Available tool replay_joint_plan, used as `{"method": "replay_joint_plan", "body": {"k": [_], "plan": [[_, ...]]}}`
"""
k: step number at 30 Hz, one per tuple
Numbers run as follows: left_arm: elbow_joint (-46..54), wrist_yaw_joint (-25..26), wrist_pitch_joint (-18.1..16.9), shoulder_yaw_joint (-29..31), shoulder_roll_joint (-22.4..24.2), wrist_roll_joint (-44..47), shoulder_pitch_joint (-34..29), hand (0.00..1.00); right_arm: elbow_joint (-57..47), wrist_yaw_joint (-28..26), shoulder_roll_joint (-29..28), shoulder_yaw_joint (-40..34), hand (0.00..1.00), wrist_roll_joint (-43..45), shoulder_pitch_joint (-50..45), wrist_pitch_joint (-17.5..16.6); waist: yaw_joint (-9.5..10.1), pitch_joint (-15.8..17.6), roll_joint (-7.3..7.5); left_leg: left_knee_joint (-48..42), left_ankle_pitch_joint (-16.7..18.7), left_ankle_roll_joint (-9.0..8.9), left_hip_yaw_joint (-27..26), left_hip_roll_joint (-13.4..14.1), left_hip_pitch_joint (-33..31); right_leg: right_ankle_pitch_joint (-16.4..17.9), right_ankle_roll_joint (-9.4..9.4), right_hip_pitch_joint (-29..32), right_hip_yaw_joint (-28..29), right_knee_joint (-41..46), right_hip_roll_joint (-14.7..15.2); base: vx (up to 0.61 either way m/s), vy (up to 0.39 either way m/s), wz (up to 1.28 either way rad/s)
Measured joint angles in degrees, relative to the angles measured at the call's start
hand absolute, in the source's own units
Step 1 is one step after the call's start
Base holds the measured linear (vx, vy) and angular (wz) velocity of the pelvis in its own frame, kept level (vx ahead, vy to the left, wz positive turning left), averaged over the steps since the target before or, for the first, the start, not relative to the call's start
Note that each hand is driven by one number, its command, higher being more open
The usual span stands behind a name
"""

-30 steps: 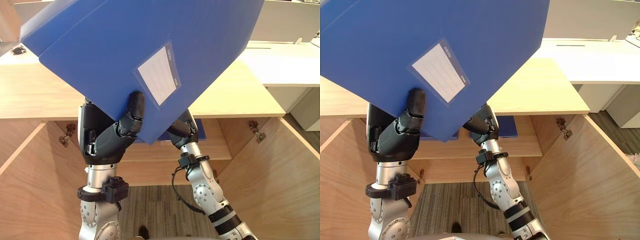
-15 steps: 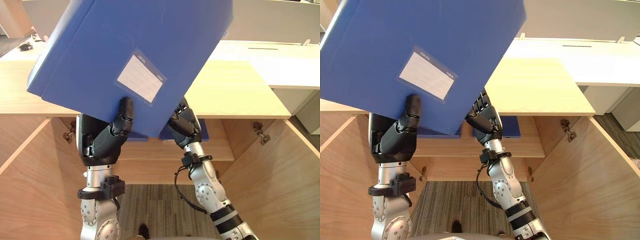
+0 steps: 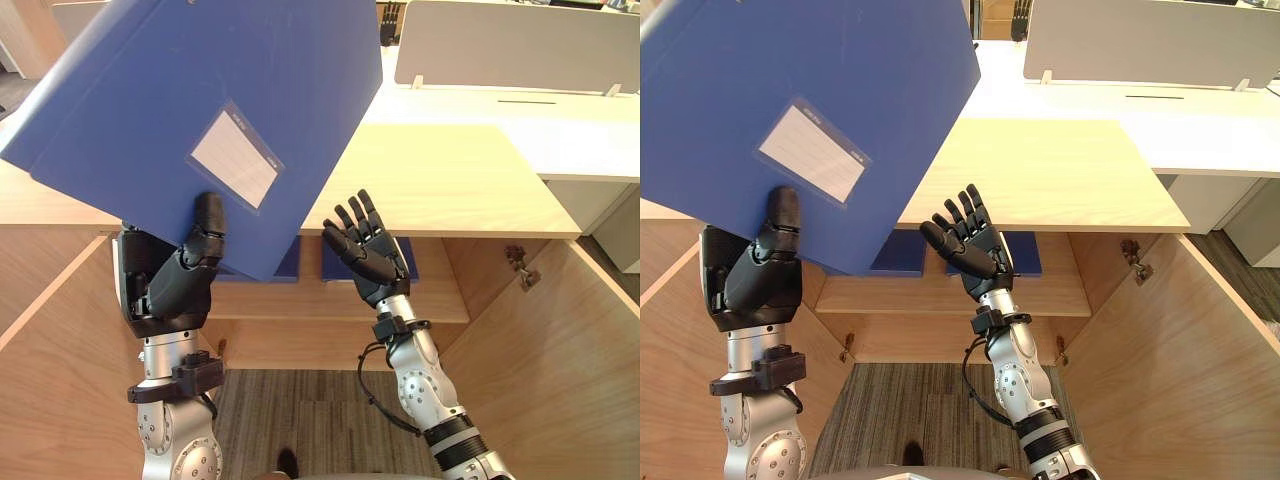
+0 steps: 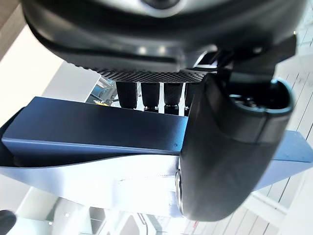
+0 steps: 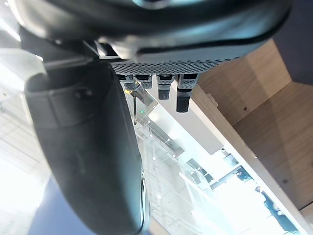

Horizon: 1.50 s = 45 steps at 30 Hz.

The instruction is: Walk over to the cabinet, pick up the folder, carry it to the office cabinet, place the folder inside the office cabinet, then close the office cabinet door

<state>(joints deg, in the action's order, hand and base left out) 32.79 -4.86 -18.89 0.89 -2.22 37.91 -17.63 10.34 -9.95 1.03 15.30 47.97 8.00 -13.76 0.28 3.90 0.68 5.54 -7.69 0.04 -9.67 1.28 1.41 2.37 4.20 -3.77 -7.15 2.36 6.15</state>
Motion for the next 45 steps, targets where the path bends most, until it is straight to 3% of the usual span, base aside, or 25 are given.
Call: {"method": "replay_joint_plan", "body": {"k": [12,18,26,27,36,45], "plan": [[0.0,-2.9,1.8,-0.1,0.6,5.0,0.0,0.0,-0.3,-3.4,-0.1,-1.4,1.0,7.0,-0.2,0.0,0.2,-0.4,0.06,0.0,0.0,0.02,0.0,0.0,-0.3,-0.4,-0.01,0.0,0.0,-0.5,-0.1,0.0,0.0,0.0],[-0.1,-4.6,2.9,-0.2,0.6,7.2,-0.6,0.0,-5.2,-3.8,-0.1,-1.1,1.0,8.2,-0.1,0.4,0.28,-0.4,0.07,0.0,0.0,-0.02,-0.2,0.1,-0.3,-0.4,0.05,0.0,0.3,-0.5,-0.1,0.0,0.0,0.0],[-6.1,-5.1,4.2,-1.6,0.6,8.3,-1.8,0.0,-9.1,-3.9,-0.1,2.4,1.0,8.1,2.8,0.4,0.4,-0.4,0.16,0.0,0.1,-0.1,-0.6,0.3,-0.4,-0.5,-0.02,0.4,0.5,-0.8,-0.2,0.0,0.0,-0.01],[-6.5,-5.1,4.4,-2.4,0.7,8.8,-2.2,0.0,-9.1,-3.7,-0.3,2.5,0.0,8.1,3.4,0.4,0.48,-0.5,0.23,0.0,0.1,-0.11,-0.6,0.3,-0.5,-0.6,-0.03,0.5,0.5,-0.8,-0.3,0.0,0.0,0.0],[-10.0,-5.7,3.6,-2.5,1.2,10.6,-3.0,0.0,-9.1,-1.1,-0.3,-0.6,0.0,8.2,6.1,-0.5,0.97,-0.9,0.71,0.0,0.1,-0.19,-0.6,0.5,-0.8,-1.0,0.02,0.5,0.6,-1.2,-0.5,0.0,0.0,0.0],[-17.9,-7.2,5.5,-3.8,1.2,10.2,-3.8,0.0,-9.2,-0.8,-1.0,-1.5,0.0,8.2,6.3,-0.2,1.38,-0.9,0.72,0.0,0.3,-0.48,-0.7,0.6,-1.1,-1.0,-0.01,0.7,0.6,-1.4,-0.7,0.0,0.0,0.0]]}}
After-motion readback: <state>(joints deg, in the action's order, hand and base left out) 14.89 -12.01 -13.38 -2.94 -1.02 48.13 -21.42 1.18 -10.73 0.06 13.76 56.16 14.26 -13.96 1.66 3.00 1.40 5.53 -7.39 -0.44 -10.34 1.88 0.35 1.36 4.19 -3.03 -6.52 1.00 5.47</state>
